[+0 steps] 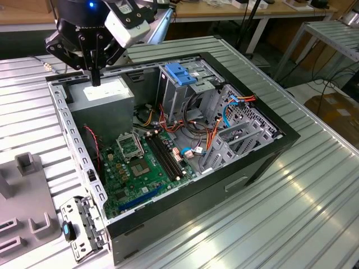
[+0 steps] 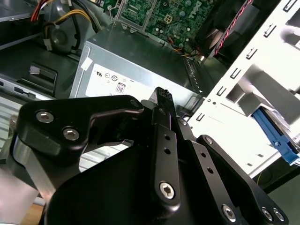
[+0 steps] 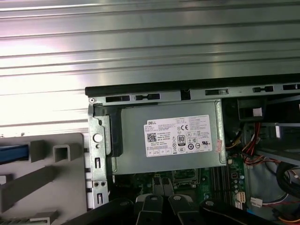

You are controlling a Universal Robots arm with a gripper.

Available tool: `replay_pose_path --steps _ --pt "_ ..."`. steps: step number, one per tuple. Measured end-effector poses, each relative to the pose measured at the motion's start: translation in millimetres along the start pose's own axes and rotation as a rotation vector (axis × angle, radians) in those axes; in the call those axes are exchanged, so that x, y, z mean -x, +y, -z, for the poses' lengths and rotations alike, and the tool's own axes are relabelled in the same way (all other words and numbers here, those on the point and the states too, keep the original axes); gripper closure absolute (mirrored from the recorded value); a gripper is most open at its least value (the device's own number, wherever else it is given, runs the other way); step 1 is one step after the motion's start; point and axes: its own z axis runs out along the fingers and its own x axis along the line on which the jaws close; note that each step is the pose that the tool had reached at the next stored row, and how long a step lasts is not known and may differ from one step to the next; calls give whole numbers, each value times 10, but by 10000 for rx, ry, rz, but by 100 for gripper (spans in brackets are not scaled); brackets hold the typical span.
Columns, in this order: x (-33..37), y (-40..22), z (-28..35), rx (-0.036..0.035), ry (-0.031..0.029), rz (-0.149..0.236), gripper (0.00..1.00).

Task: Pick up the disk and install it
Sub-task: 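Reach for the disk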

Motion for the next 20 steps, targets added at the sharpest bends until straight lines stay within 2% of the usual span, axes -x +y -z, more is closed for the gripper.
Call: replay_pose_path --steps 20 --pt "-127 -10 3 1 0 0 89"
